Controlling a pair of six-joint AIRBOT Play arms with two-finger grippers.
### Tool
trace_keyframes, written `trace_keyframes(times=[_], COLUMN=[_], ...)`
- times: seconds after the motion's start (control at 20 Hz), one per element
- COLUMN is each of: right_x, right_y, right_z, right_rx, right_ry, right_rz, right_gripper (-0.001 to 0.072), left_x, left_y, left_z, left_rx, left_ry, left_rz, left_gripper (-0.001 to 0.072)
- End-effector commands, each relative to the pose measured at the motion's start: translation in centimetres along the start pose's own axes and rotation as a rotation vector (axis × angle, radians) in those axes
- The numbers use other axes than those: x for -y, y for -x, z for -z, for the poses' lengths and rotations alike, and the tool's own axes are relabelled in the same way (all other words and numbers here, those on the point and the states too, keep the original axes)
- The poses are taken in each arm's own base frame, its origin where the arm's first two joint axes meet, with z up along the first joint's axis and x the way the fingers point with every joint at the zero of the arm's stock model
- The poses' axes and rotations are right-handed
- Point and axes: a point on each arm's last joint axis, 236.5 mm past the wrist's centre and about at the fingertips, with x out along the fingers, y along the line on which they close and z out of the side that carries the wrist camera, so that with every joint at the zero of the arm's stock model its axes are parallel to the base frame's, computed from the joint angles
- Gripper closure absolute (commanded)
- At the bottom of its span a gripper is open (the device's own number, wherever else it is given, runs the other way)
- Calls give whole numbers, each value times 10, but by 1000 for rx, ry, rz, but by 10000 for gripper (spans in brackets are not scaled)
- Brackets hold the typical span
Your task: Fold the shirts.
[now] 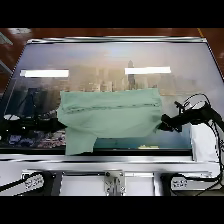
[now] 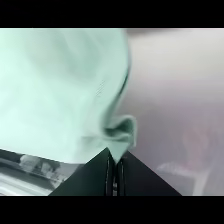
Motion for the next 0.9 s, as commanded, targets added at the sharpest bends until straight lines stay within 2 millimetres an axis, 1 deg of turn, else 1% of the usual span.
trace_keyframes(times=[0.0, 0.05, 0.1, 0.15, 0.25, 0.3, 0.35, 0.45, 0.55, 0.6, 0.7, 0.75, 0.85], right_x=[-22, -28, -37, -49, -73, -80, -83, -79, -77, -77, -76, -77, -74], right_y=[31, 43, 53, 62, 69, 69, 68, 64, 59, 57, 51, 44, 29], right_z=[-45, -68, -85, -105, -136, -149, -162, -185, -204, -213, -224, -226, -225], right_rx=[168, 246, 308, 371, 447, 464, 475, 483, 493, 502, 514, 510, 476], right_ry=[65, 74, 91, 124, 201, 231, 246, 244, 225, 216, 194, 178, 151], right_rz=[-12, 3, 13, 27, 68, 101, 140, 200, 201, 198, 185, 164, 138], right_gripper=[643, 643, 643, 644, 643, 643, 643, 643, 643, 643, 643, 643, 642], left_x=[26, 32, 36, 39, 41, 41, 41, 43, 49, 48, 39, 31, 17], left_y=[30, 38, 43, 43, 35, 30, 25, 19, 14, 11, 0, -9, -27], left_z=[-55, -74, -93, -107, -132, -146, -160, -188, -215, -226, -239, -240, -232], left_rx=[95, 132, 159, 167, 159, 156, 156, 170, 195, 204, 197, 183, 132], left_ry=[-104, -129, -141, -142, -117, -105, -97, -101, -114, -115, -67, -21, 47], left_rz=[-11, -24, -32, -32, -22, -17, -14, 0, 38, 49, 57, 61, 70], left_gripper=[669, 669, 669, 669, 669, 669, 669, 669, 668, 668, 668, 668, 669])
